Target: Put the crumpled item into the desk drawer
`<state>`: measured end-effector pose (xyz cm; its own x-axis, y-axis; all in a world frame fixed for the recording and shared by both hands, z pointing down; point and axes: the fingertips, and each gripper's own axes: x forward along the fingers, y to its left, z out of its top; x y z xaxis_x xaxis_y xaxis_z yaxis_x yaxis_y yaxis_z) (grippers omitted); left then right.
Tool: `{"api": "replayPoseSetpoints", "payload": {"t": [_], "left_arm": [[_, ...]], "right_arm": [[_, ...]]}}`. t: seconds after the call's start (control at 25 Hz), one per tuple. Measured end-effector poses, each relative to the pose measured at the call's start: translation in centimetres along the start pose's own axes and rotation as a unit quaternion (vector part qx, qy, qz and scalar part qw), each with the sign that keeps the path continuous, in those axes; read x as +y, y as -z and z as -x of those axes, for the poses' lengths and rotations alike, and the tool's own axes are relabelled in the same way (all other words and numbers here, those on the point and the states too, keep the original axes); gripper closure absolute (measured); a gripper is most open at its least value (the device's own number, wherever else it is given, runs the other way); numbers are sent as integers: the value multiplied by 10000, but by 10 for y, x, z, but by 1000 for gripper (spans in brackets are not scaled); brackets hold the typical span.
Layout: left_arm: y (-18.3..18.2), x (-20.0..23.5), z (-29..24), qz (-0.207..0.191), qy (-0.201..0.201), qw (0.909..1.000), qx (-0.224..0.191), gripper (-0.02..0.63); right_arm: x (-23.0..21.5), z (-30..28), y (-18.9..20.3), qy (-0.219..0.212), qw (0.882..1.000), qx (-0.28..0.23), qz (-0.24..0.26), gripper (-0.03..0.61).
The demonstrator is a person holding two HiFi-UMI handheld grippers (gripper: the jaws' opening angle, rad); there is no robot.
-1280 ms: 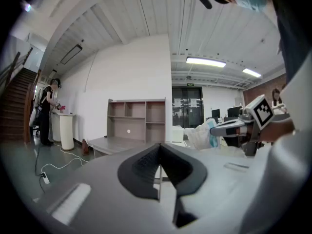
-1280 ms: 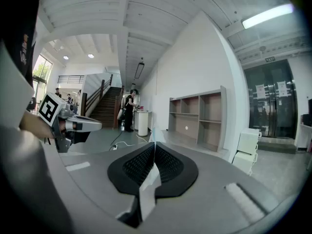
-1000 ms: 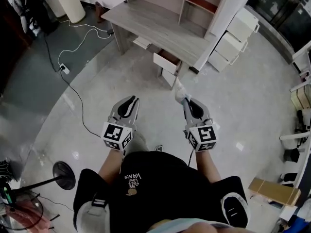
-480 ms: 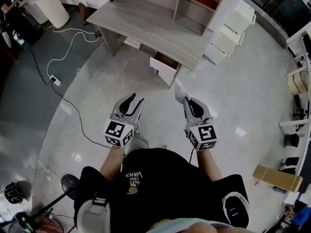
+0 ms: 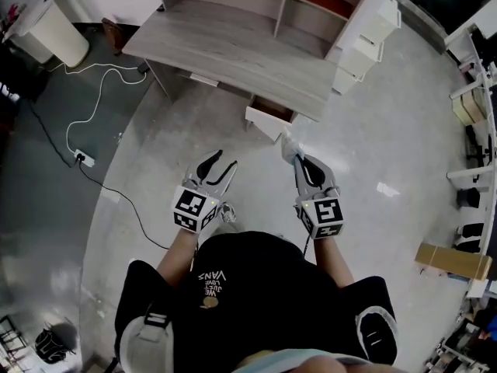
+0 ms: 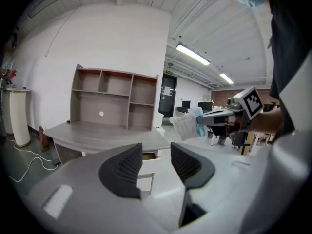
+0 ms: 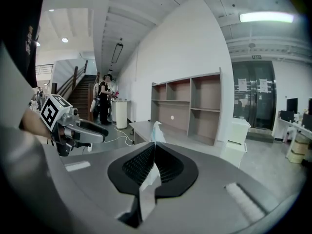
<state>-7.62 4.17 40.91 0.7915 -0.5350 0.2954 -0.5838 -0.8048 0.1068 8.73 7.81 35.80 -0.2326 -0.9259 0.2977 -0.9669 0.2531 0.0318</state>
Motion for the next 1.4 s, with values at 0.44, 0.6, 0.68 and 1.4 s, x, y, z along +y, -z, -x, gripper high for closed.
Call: {"api": "replayPoseSetpoints", "payload": {"t": [0.44, 0.6, 0.68, 1.4], "left_arm": [[16, 50, -35, -253, 622, 9974, 264, 367], [18, 57, -53, -342, 708, 9966, 236, 364], [22, 58, -64, -444, 746, 9959, 243, 357], [70, 85, -160, -437, 561, 9943, 799, 353]], "right_arm": [[6, -46, 14, 571, 9979, 201, -226, 571], [-1, -62, 23, 572, 9979, 285, -99, 571], [-6, -70, 30, 543, 9978, 367, -6, 571], [-63, -141, 78, -103, 9929, 1054, 533, 571]]}}
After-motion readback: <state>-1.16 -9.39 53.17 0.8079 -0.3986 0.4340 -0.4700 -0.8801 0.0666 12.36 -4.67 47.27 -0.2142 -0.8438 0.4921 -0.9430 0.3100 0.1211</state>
